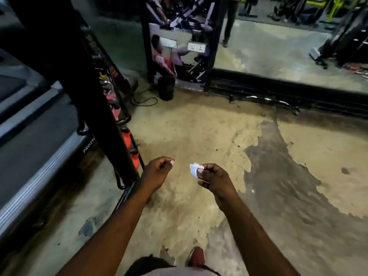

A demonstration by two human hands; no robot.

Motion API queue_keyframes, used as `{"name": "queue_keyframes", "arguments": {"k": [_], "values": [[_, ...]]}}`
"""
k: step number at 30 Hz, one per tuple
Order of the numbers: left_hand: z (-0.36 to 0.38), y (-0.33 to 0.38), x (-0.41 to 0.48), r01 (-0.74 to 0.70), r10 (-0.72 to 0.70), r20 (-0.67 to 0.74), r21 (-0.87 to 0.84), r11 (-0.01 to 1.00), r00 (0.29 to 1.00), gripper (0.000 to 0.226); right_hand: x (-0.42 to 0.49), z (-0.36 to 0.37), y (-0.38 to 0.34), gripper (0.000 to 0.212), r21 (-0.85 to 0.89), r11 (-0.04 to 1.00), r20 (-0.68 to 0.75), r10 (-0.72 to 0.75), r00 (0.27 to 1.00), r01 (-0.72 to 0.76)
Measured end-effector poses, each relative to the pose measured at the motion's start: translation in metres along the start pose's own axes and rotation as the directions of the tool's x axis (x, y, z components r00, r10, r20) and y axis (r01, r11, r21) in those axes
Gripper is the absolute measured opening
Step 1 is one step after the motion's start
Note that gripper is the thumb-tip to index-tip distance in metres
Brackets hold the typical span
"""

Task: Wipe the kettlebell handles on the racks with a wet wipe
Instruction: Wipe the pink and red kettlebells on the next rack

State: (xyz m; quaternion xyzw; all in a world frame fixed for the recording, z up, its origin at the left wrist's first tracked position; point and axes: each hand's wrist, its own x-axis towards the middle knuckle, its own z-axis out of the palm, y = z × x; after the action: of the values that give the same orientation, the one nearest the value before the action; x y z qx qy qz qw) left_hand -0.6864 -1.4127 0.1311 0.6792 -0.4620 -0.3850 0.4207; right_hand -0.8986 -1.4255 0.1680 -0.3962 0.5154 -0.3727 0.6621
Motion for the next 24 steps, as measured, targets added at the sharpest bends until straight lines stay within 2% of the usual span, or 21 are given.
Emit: {"name": "queue_keyframes", "arguments": {"k": [3,6,10,15,18,24], "values": [[0.011,0.033,0.059,0.013,-0.015,-0.095,-0.02,1.0,0.995,0.01,0.078,-0.008,-0.05,0.007,-0.008,1.0,0.076,-0.017,0.997,0.018],[0.007,0.054,0.111,0.033,-0.036,-0.158,-0.017,0.999,0.987,0.013,0.148,0.001,-0.092,0.002,-0.032,0.999,0.192,-0.032,0.981,0.039],[-0.002,0.055,0.166,0.072,-0.1,-0.276,-0.109,0.991,0.956,0.007,0.228,0.028,-0.119,0.015,-0.07,0.998,0.288,0.026,0.957,-0.006],[-0.024,0.047,0.255,0.034,-0.035,-0.446,-0.01,0.999,0.894,0.038,0.329,0.073,-0.151,0.005,-0.12,0.993,0.374,0.06,0.926,-0.016],[-0.045,0.051,0.305,0.063,-0.058,-0.446,-0.002,0.998,0.893,0.028,0.381,0.103,-0.169,0.006,-0.174,0.984,0.399,0.102,0.911,-0.034],[-0.08,0.084,0.366,0.01,-0.006,-0.671,0.002,1.0,0.742,0.02,0.475,0.171,-0.216,0.008,-0.218,0.974,0.508,0.163,0.845,-0.057]]}}
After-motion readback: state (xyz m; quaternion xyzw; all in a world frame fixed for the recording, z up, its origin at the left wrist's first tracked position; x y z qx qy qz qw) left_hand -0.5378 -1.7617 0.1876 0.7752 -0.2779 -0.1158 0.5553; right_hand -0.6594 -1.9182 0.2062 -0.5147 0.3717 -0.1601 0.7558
